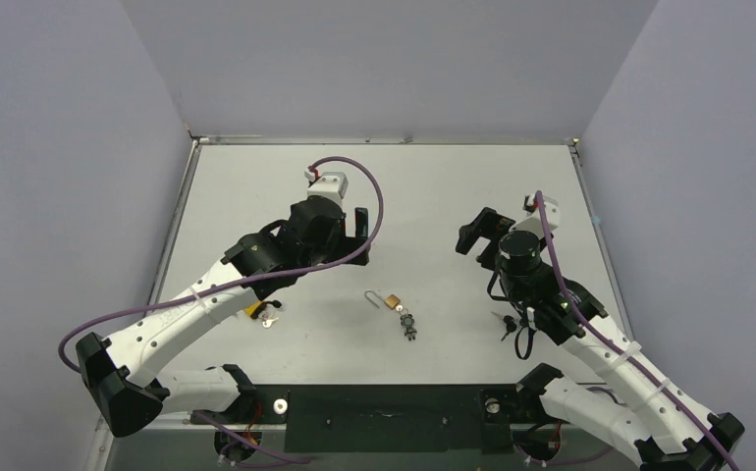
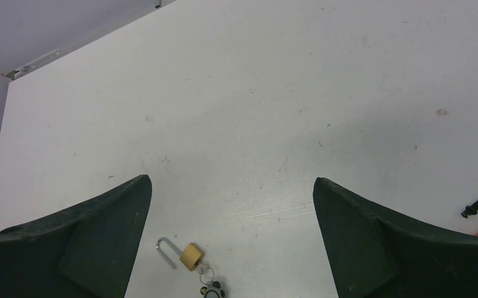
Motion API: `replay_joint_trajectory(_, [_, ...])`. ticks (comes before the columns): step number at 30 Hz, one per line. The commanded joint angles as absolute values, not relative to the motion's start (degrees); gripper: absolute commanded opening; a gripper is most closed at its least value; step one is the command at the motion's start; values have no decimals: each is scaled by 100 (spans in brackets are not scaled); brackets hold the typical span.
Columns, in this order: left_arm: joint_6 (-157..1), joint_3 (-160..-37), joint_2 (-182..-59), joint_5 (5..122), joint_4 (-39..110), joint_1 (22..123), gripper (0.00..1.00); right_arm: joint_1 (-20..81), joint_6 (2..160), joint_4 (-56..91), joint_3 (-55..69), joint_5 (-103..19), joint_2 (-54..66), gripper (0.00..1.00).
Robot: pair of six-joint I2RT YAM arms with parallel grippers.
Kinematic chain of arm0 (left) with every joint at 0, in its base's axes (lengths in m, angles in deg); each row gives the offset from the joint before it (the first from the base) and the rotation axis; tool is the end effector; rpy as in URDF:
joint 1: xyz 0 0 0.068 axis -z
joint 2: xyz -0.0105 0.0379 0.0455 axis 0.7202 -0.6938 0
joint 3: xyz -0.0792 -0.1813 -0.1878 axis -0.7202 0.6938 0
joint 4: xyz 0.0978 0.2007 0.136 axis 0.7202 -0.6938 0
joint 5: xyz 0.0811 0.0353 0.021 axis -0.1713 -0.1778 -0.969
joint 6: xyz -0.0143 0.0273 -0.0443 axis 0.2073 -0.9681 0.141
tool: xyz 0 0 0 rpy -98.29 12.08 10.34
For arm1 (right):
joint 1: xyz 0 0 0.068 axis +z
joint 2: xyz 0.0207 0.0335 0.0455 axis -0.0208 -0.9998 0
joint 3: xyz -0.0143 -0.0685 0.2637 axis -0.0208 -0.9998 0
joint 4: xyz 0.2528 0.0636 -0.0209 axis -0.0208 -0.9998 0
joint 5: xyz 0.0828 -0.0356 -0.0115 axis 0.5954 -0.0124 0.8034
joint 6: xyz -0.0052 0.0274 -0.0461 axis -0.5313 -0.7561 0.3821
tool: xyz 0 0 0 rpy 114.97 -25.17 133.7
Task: Lock with the key
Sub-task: Pick up the lock from the center of the board.
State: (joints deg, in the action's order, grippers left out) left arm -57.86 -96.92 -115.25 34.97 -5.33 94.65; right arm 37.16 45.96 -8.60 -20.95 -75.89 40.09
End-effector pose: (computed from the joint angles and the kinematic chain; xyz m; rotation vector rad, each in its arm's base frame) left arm 0.1801 -0.1856 0.3576 0.1330 2.2099 -0.3942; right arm 0.1547 0.0933 0.3232 0.3843 1.9642 0.4240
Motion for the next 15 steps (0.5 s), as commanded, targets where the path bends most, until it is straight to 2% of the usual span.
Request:
replay_joint_trajectory(1, [-5844, -9934, -11477, 3612, -471, 9423, 92, 3722, 4665, -767, -2018, -7556, 4067, 99])
replay_joint_trajectory(9, [-5672, -9856, -11434, 3584, -673, 9301, 91, 4514, 4472, -720, -2099, -7798, 3710, 99])
replay_joint_trajectory(15, [-5425, -9323, -11089, 4336, -492, 8639, 92, 5243, 4262, -207, -2472, -7560, 3065, 98])
